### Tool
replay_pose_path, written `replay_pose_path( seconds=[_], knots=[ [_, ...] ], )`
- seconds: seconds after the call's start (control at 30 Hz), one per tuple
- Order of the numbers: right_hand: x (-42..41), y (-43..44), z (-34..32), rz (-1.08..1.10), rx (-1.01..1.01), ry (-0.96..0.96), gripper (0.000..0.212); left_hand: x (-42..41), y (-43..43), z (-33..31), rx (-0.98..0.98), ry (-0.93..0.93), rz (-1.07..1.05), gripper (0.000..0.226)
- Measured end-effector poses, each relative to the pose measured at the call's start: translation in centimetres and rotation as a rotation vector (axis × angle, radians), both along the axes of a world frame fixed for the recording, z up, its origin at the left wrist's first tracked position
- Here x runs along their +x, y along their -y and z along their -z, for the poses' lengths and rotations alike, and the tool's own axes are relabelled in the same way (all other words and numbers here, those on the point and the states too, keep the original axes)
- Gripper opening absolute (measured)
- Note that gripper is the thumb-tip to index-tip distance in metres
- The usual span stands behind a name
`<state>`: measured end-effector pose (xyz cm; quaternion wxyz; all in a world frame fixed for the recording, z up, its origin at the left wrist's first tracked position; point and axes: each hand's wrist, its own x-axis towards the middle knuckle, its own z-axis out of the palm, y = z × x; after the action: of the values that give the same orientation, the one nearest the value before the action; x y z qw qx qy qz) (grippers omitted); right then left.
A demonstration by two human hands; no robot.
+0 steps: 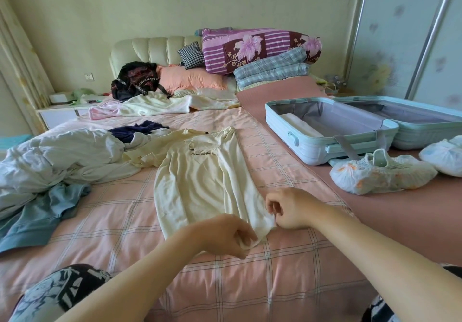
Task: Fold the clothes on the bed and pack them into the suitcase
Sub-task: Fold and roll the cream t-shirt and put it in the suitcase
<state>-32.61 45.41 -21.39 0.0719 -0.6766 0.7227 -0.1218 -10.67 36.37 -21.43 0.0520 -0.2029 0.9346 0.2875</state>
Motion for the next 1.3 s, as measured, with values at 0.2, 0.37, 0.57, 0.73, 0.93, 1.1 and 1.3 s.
replay_pose_path(
  seconds=[0.2,0.37,0.57,0.73,0.93,1.1,1.3],
  knots=[
    [1.7,0.3,1.0,-0.097,0.015,-0.013,0.026,-0.2,2.3,-1.4,-0.132,-0.317,-0.176,0.013],
    [0.8,0.7,0.4,0.002,0.051,0.022,0.019,0.1,2.5,0.7,-0.354,-0.024,0.073,0.049],
    [1.0,0.4,-0.1,0.049,0.22,-0.152,0.02,0.0,2.3,0.9,-0.197,-0.032,0.034,0.033],
    [3.6,2.4,-1.4,0.03,0.009,-0.134,0.017,1.9,4.3,-0.2,-0.321,-0.179,-0.214,0.011],
    [9.8,6.8,-2.6,-0.081,0.017,0.139,0.022,6.7,8.4,0.6,-0.624,-0.001,-0.549,0.04],
    [15.2,11.1,-1.9,-0.057,0.109,0.228,0.031,10.2,11.3,0.9,-0.38,0.024,-0.931,0.059],
    [18.1,14.2,-0.3,-0.008,0.073,0.254,0.012,11.1,12.0,0.2,-0.319,-0.227,-0.948,0.015]
  ],
)
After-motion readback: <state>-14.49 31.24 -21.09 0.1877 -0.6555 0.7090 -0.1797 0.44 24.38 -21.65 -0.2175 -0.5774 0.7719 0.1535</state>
